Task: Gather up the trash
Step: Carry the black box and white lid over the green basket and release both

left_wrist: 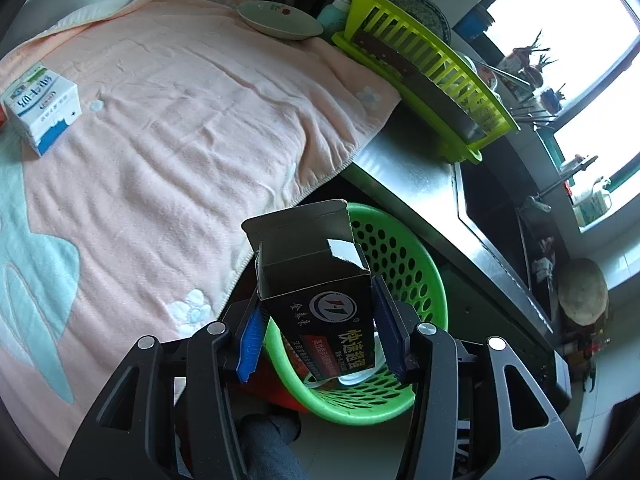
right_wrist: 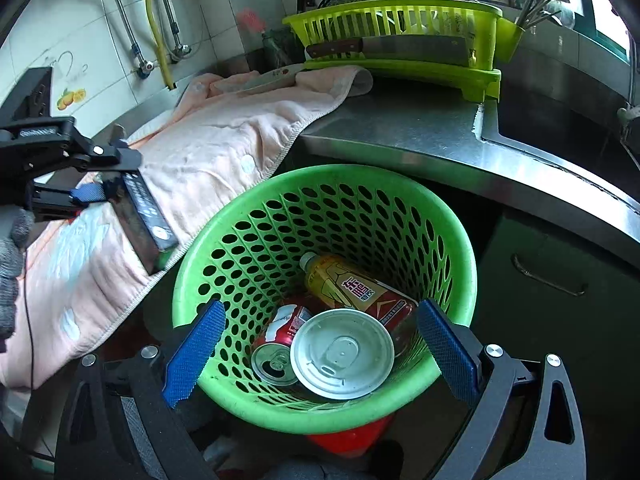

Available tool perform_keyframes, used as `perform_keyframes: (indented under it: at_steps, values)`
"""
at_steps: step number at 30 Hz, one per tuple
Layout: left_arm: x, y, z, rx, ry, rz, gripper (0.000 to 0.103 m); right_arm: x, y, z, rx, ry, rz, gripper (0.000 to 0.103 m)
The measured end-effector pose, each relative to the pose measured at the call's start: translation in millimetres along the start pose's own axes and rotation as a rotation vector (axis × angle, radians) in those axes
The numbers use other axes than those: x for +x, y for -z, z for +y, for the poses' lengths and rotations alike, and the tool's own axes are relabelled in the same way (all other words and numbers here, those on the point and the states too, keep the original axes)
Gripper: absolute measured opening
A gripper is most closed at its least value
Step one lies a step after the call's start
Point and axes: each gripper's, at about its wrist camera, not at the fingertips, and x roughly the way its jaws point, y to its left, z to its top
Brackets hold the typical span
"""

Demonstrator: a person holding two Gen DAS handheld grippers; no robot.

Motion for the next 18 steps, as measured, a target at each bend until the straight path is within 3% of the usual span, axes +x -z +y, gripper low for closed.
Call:
perform_keyframes:
  at_steps: [7,10,18]
  values:
    - [20.4,8.2,-10.9,0.032,0.003,0.030,0.051,-8.1,1.1,-0.9,0.013,-0.017,-0.017,0.093]
    - [25.4,11.1,-13.1,0.042,0.006,0.045,0.061,-10.1,1.3,0.5,0.012,-0.021,-0.021,0.093]
    - [15.2,12.3,-12.5,0.067,0.002,0.028,0.061,-11.2,-0.1,5.4,0.004,-0.025,-0.025,0.093]
